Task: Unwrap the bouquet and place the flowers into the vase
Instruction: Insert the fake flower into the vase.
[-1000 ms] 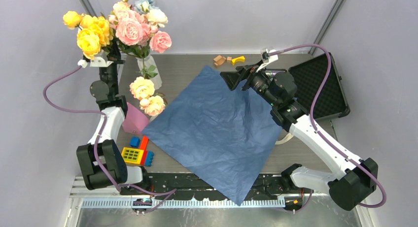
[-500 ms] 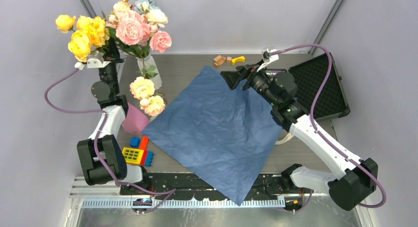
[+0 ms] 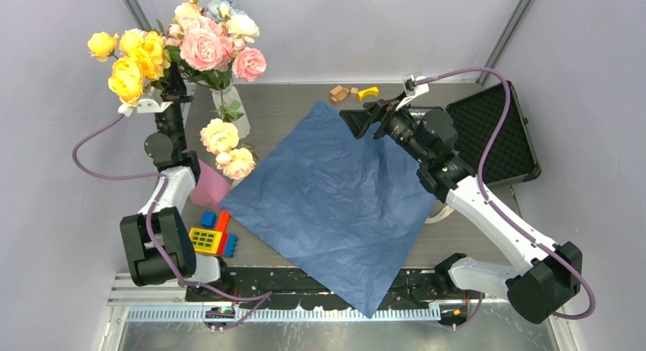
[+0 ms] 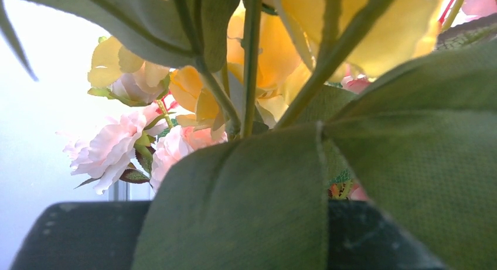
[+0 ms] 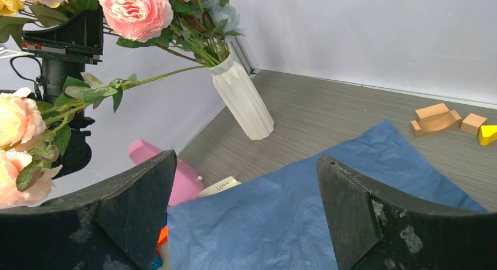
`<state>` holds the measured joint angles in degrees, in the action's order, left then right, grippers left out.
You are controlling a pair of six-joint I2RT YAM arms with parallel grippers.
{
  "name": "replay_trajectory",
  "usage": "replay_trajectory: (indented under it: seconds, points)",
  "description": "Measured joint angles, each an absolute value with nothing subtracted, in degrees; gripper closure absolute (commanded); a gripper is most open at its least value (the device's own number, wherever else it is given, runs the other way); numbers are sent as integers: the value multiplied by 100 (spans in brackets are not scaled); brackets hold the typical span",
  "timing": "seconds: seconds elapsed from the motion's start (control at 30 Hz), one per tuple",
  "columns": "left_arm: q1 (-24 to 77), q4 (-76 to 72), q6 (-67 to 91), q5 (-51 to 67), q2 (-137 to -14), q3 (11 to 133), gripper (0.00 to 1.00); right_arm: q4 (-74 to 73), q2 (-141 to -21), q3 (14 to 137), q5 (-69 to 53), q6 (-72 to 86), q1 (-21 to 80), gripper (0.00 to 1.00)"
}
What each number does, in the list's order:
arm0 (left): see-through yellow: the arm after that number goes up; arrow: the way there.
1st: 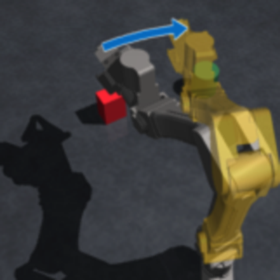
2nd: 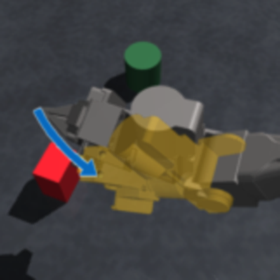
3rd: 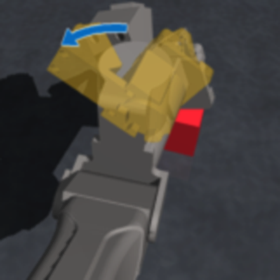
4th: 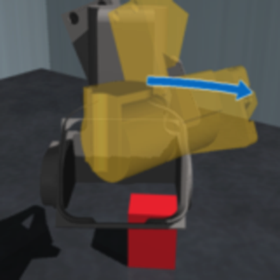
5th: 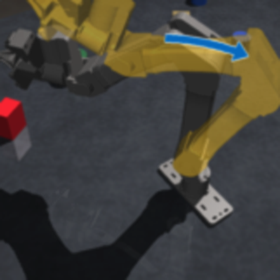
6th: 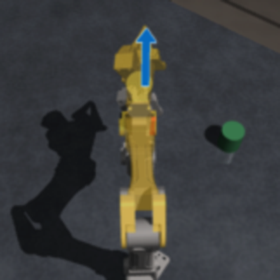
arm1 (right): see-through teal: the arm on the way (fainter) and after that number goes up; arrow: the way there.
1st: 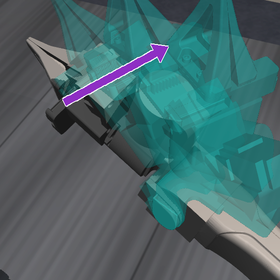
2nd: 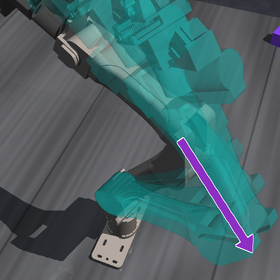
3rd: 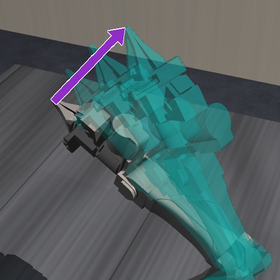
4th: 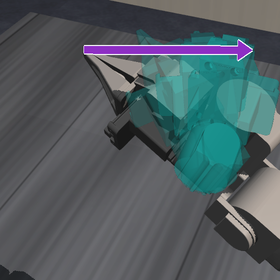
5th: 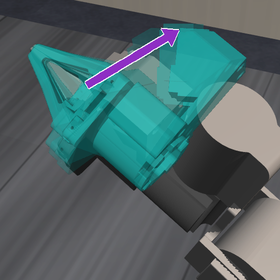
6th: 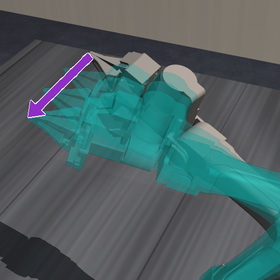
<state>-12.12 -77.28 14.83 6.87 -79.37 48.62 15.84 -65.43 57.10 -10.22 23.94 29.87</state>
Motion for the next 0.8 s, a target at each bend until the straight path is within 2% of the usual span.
replay_trajectory:
  seconds: [0.17, 0.3, 0.4, 0.67, 0.8]
  points:
    - [-1212, -7752, 1483, 692, -7937, 4849, 98, 1586, -6565, 5712, -1026, 2397, 2987, 5]
    - [-1212, -7728, 1463, 690, -7924, 4849, 81, 1586, -6565, 5712, -1041, 2399, 2987, 6]
    - [-1208, -7631, 1448, 694, -7876, 4821, 72, 1586, -6565, 5710, -1048, 2399, 2987, 5]
    - [-1201, -7299, 1332, 661, -7769, 4578, 56, 1586, -6565, 5710, -1066, 2401, 2987, 6]
    - [-1199, -7220, 1286, 639, -7605, 4469, 53, 1586, -6565, 5712, -1066, 2416, 2987, 5]
